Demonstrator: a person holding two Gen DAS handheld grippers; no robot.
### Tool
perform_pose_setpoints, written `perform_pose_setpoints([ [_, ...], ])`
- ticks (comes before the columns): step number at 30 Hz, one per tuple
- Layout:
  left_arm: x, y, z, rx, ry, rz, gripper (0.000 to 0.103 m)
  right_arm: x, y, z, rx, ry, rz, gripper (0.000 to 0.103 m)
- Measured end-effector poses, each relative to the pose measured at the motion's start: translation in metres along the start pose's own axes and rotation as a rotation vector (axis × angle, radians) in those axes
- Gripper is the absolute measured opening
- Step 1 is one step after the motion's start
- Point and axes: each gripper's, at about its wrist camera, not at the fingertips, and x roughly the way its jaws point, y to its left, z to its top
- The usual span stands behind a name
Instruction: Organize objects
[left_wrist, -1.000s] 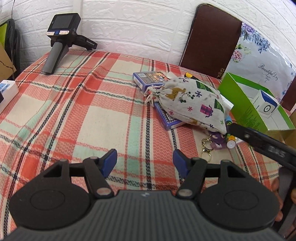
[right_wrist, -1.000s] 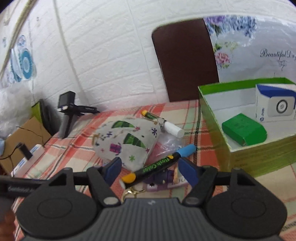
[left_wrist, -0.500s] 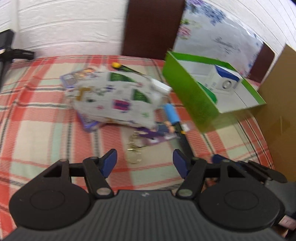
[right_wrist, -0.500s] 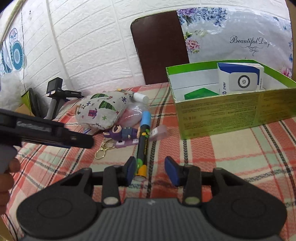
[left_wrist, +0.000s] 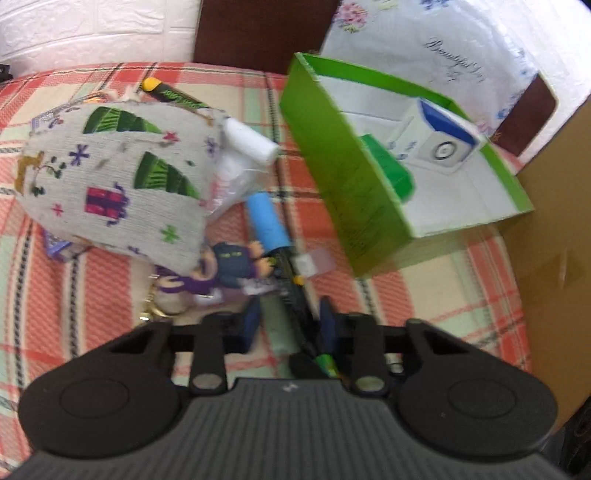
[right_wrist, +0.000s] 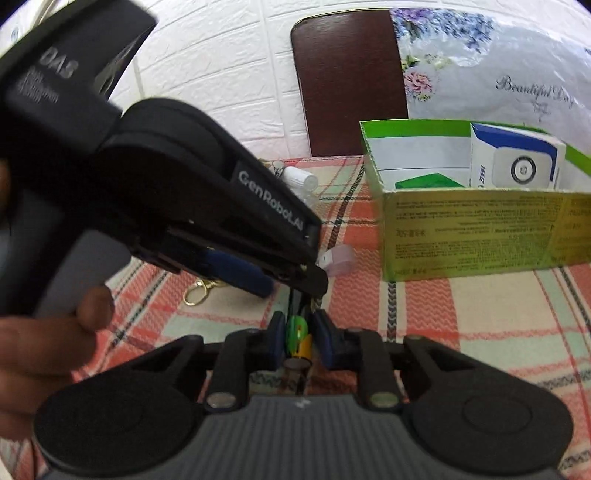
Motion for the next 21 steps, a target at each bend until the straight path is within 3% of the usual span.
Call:
perform_pose_setpoints([
  [6,-0.047,-0.019,-0.014,0.079,-0.123,0.016,0.023,-0.034,0.007,-0.002,0.021,-0.101,0.038,0.019],
  [11,-0.077,-0.045,0.009,0.147,-0.234,-0.010,0.023,-0.062,0.015,0.013,-0.034,-0.272,-0.009,0.019],
  [17,-0.049,-0.090,0.050,0.269,-0.295,-0.022,0.025,-0.045,-0.017,0.050,-0.041,-0.358,-0.137,0.020],
  [19,-0.027,-0.097,0.062,0.289,-0.290,0.021,0.045,-0.025,-0.030,0.060,-0.050,-0.352,-0.203,0.028],
  [20,-0.019,-0.097,0.065,0.284,-0.287,0.063,0.044,-0.016,-0.037,0.062,-0.048,-0.345,-0.241,0.034],
  [21,-0.014,-0.094,0.067,0.265,-0.271,0.097,0.042,-0.012,-0.045,0.061,-0.034,-0.329,-0.267,0.033],
])
